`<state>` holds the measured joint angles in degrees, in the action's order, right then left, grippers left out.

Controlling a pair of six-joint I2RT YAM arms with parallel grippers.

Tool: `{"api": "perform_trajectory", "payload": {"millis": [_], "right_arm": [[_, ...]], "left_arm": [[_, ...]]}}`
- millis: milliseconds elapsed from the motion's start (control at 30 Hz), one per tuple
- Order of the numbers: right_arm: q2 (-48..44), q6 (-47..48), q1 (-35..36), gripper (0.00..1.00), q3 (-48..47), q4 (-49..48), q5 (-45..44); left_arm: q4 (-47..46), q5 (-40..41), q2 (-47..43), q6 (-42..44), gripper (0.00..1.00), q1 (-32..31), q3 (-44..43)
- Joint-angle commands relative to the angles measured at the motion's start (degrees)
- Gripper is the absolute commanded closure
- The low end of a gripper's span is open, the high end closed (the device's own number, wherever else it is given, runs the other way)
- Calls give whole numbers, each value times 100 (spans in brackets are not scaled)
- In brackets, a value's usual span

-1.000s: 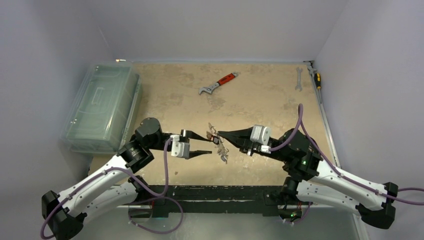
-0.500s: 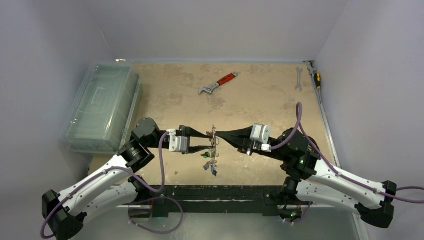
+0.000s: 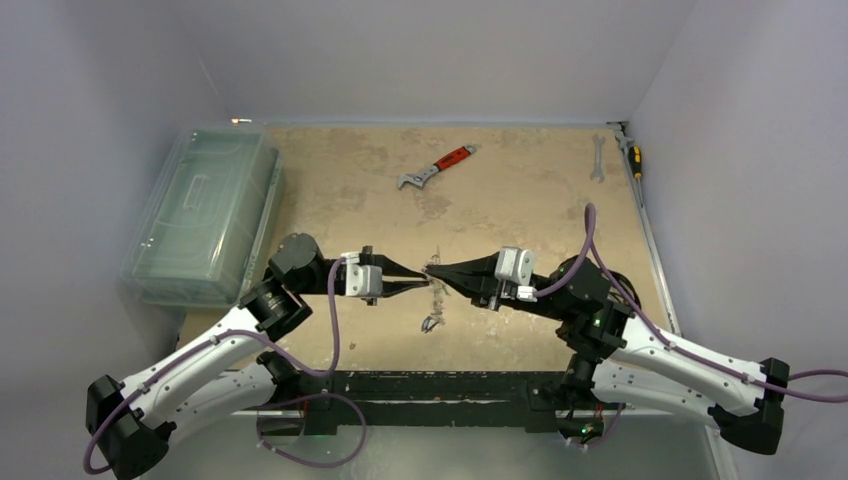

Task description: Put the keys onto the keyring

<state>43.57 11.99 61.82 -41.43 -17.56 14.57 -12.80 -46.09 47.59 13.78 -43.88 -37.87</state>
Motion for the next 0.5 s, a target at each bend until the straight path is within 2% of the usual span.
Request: {"api": "perform_trajectory", "payload": {"millis": [0,467], "right_arm": [[-6,-83,-12,100,-8,-493,99],[-139,-43,-12,100,189,-181,-89]], "left_arm": [[-134,1,-29,-61,100,41,-111],[-28,-49,-201,98,100,69,-107]]}}
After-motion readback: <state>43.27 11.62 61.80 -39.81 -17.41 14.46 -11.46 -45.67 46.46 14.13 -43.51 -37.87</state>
